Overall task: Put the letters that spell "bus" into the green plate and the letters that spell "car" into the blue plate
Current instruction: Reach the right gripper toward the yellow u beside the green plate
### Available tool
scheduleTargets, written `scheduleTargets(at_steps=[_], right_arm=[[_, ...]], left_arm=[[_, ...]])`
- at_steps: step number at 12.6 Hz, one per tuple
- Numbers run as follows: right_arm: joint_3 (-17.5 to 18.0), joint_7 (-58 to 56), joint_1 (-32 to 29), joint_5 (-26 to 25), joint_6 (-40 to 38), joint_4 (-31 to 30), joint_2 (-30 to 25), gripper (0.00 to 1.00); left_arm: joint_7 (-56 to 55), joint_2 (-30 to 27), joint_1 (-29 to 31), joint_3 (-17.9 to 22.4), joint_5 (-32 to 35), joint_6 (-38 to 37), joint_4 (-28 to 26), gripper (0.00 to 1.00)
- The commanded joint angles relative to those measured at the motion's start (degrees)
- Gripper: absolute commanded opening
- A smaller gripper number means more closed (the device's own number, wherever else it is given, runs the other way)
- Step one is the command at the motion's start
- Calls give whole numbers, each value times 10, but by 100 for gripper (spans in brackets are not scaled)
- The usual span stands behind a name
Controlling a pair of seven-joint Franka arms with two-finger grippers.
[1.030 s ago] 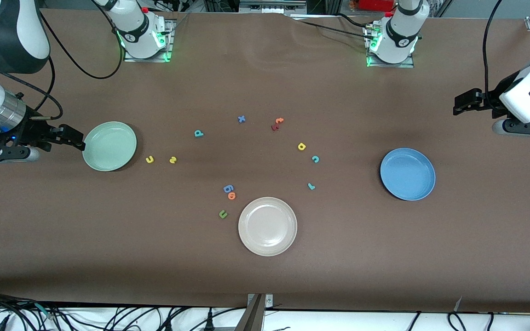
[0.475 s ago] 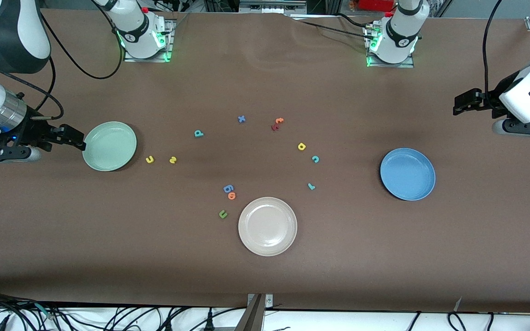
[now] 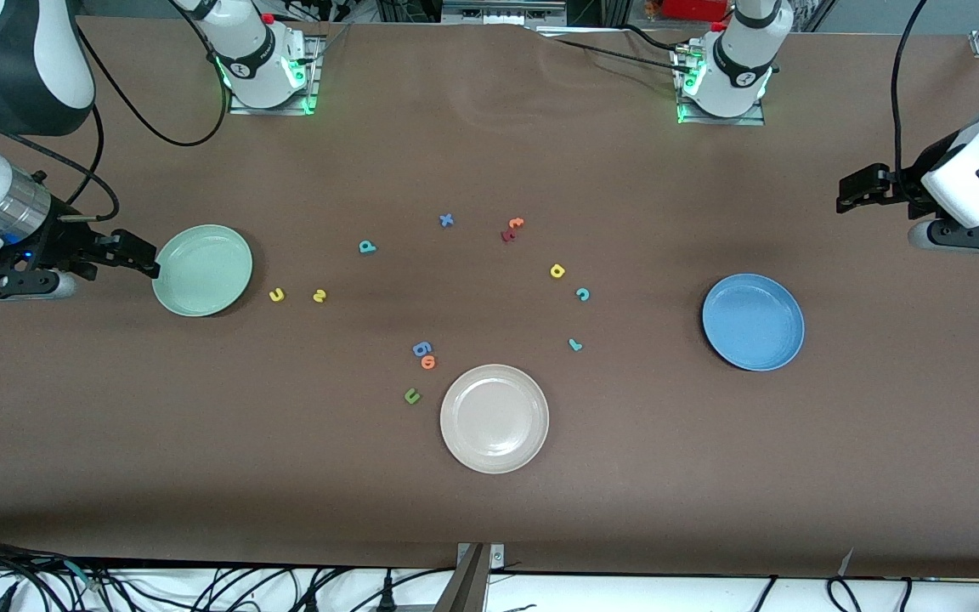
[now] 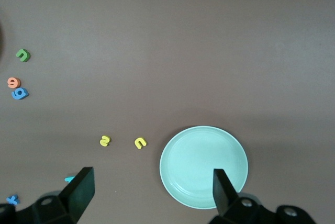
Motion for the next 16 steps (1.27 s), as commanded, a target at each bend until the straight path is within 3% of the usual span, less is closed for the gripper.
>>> scheduleTargets(at_steps=[1,7,12,16], right_arm=[[0,66,35,0,2,5,10,100],[0,190,94,1,39,-11,70,99],[-1,195,93,5,152,-104,113,99],[0,337,99,8,177,-131,149,99]], left_arm=[[7,6,-2,2,-5,-5,12,100],[7,6,-2,2,-5,-5,12,100],[7,6,-2,2,-5,-5,11,100],[6,6,-2,2,-5,-7,11,100]])
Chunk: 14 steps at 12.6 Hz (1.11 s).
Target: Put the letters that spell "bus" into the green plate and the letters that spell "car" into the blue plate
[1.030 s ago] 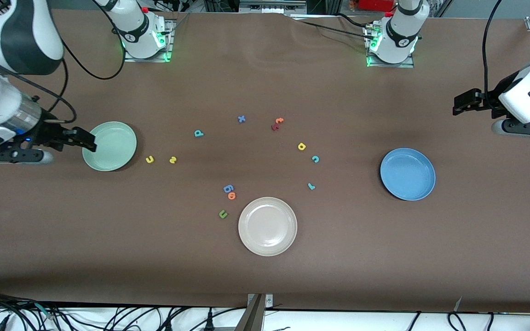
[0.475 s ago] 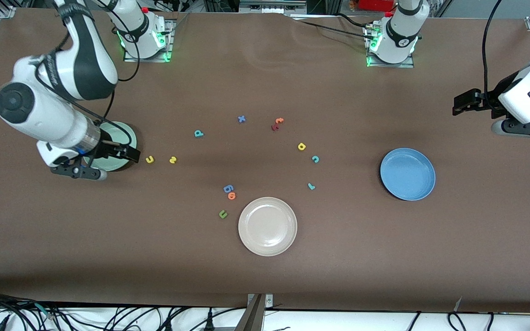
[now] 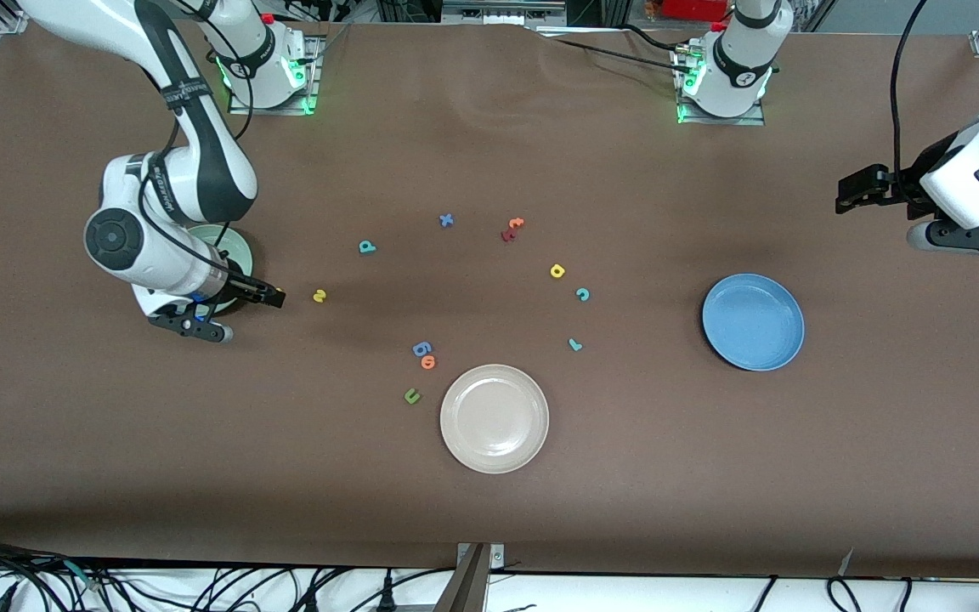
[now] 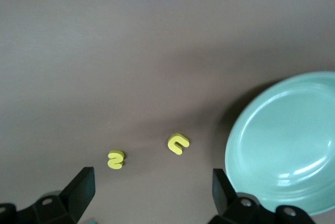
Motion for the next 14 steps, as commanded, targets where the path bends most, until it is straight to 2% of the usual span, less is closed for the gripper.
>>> scheduleTargets(at_steps=[1,3,5,6,7,8,9,10,12,13,14], right_arm=[[0,66,8,8,14,-9,19,99],[0,80,7,9,35,-16,37,99],[6,132,10,8,94,-49,34,98],[11,135,11,7,115,-60,33,94],[11,135,11,7,126,-66,33,81],[11,135,11,7,127,-68,34,81],[11,134,11,6,127,-72,35,63],[11,134,11,5,127,-76,34,60],[11,132,11,4,127,-80,34,68],[10,132,11,1,128,-83,35,77],[10,131,11,-2,132,-87,35,78]], left_arm=[[6,5,-2,2,-5,-7,11,100],[6,5,-2,2,-5,-7,11,100],[6,5,-2,2,-5,-7,11,100],[4,5,-2,2,-5,-7,12,100],[-6,5,-2,2,-5,-7,12,100],[-19,5,-3,2,-5,-7,12,100],[-21,5,-3,2,-5,-7,12,100],[-21,7,-3,2,-5,-7,13,100],[-20,8,-3,2,-5,-7,13,100],[-20,8,-3,2,-5,-7,13,100],[-20,8,-3,2,-5,-7,13,100]])
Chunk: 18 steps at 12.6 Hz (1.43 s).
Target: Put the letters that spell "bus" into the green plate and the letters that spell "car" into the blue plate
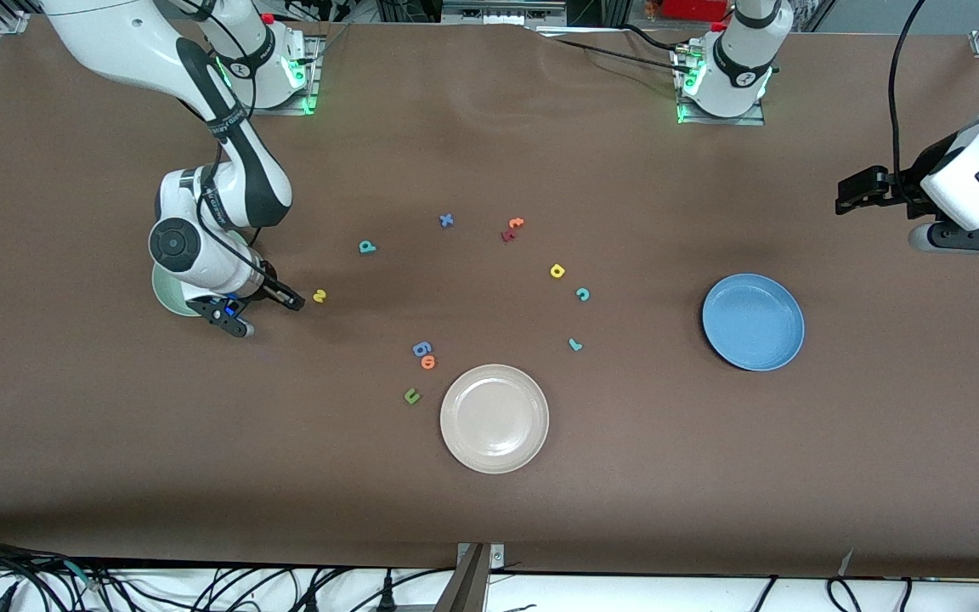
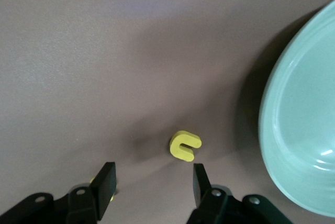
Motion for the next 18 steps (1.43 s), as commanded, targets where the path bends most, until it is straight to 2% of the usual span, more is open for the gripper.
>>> scheduleTargets(at_steps=[1,5,13,14,17,18], right_arm=[[-1,1,2,-2,19,-22,-9,78],[-3,1,1,-20,51,-28,8,78],[-12,-10,-5,-30,52,-24,19,76],[-12,-10,-5,-30,52,-24,19,68],[-12,-11,-5,-30,51,-24,19,30],[-12,-11,-5,-30,51,-25,19,22]], left_arm=[[-6,7,-3,2,-5,-6,13,100],[-5,7,-3,2,-5,-6,13,100],[-6,8,-4,1,-5,-6,12,100],[-8,8,-4,0,-5,-6,12,100],[-8,9,-4,0,-5,-6,12,100],[-8,11,-3,0,-5,-7,12,100]])
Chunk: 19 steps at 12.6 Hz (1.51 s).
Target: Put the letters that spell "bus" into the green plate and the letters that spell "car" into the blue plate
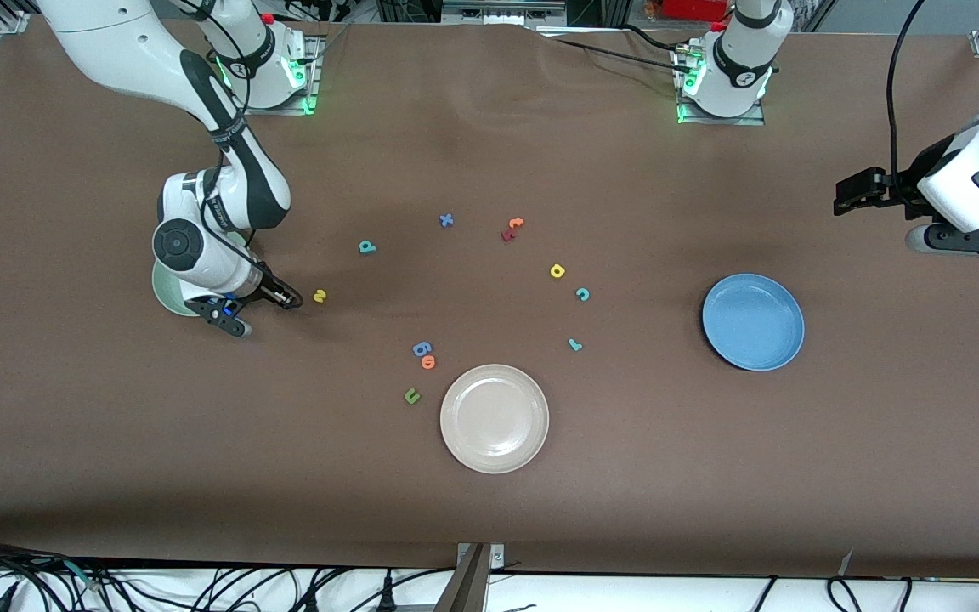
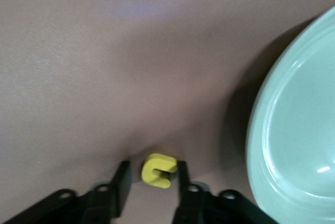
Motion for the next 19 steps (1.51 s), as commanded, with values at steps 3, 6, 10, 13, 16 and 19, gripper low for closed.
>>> scheduleTargets(at_steps=[3,6,10,13,16,19], right_arm=[[1,-9,-4,-10,1,-4,-3,1],[3,-12,0,-10,-101,36,-54,1],[-43,-100,-1,-11,-271,83,-112,2],[-127,-233,-2,-11,-280,78,-95,3],[-149,-287,-9,-10,-207,46,-55,4],[-149,-307,-14,-8,-145,16,-31,5]], left_arm=[[-7,10,-1,0,-5,-6,12,100],[-8,14,-1,0,-5,-7,12,100],[-7,17,0,0,-5,-7,9,100],[-5,22,2,0,-10,-5,5,100],[-7,20,-1,-17,-11,26,-31,100],[-43,18,-1,-50,-11,68,-71,100]])
